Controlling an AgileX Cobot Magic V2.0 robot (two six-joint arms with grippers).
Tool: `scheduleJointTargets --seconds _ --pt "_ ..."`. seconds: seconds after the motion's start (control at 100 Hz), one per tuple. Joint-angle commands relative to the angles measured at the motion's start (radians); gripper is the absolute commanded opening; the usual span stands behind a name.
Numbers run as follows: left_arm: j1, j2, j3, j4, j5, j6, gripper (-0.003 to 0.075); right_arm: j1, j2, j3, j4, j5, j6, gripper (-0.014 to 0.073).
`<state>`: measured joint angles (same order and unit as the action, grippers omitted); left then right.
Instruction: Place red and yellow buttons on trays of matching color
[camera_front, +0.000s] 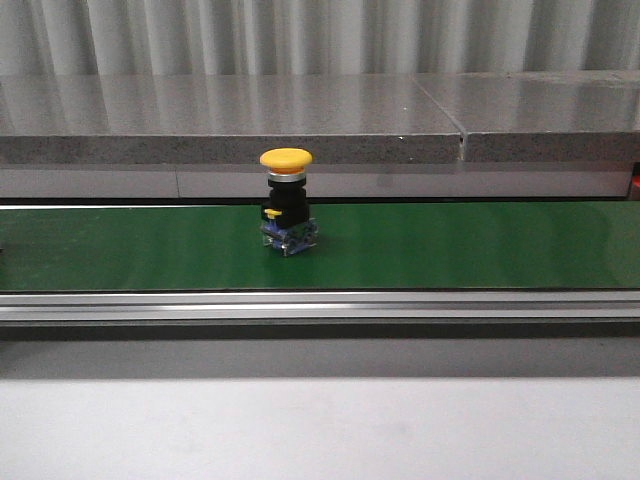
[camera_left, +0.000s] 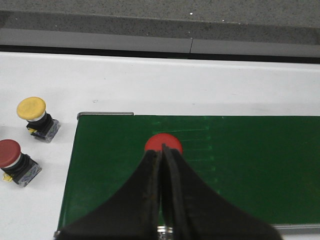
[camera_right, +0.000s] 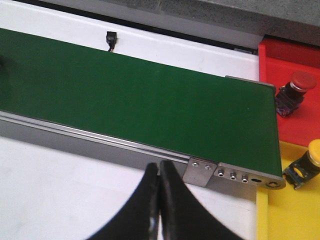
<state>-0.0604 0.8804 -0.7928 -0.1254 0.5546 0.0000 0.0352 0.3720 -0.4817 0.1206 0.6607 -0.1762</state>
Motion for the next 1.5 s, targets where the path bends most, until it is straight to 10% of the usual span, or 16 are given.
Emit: scheduleJointTargets --seconds 0.0,0.8,1.2,1.49 --pt "-0.006 -0.084 0.017 -0.015 -0.052 0.028 -0.0020 0.003 0.005 -0.025 -0.002 -0.064 -0.006 -0.0067" --pt "-0.071 -0.491 0.280 -0.008 -0.079 0.065 -0.0020 0.005 0.006 -0.032 -0.002 -0.066 -0.006 -0.0067" --pt "-0.071 -0.491 0.280 -0.008 -0.076 0.065 -0.0020 0.154 0.239 -0.284 -0.062 0.046 -0.006 -0.0061" --pt "-0.071 -0.491 0.280 -0.008 -0.076 0.065 -0.0020 0.155 0.507 -0.446 -0.025 0.085 -0.006 0.0381"
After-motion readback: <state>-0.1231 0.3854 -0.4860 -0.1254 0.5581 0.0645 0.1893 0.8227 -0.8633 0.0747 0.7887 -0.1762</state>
